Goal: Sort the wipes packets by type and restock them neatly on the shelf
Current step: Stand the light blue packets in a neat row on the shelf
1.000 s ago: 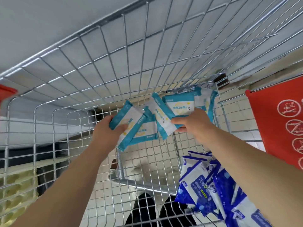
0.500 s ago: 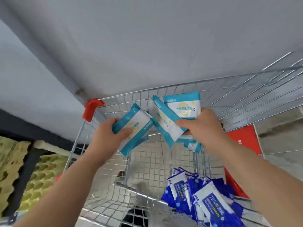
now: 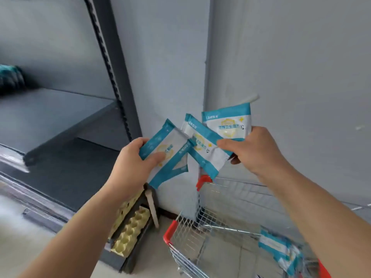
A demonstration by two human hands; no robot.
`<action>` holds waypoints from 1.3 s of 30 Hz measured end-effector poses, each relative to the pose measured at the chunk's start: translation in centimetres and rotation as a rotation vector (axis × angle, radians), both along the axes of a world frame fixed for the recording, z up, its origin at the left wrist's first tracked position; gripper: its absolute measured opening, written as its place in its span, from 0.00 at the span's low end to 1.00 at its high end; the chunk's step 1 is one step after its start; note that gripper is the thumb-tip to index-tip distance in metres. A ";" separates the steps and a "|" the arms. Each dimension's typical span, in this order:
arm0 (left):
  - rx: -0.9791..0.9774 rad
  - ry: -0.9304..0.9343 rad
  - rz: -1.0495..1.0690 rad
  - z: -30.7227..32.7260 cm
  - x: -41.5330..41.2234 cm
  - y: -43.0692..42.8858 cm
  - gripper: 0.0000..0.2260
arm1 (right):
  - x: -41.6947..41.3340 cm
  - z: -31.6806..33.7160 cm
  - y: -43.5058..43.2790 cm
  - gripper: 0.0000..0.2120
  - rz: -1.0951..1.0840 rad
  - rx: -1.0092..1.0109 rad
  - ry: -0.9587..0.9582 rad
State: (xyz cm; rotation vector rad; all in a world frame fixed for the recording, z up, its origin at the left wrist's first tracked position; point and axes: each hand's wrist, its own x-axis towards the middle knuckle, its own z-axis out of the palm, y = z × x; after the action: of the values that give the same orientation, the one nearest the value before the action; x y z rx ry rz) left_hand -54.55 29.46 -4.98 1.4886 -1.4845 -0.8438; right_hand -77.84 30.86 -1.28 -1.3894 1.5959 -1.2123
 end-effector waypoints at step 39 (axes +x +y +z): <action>0.112 -0.082 0.184 9.6 68.8 -26.8 0.11 | 66.2 5.6 -33.4 0.11 0.121 0.107 0.010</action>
State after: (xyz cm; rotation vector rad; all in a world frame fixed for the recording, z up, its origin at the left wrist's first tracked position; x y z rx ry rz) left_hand 14.23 2.66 4.64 1.7325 -1.3521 -0.7734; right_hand -11.69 -2.51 4.30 -1.4043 1.5374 -1.0363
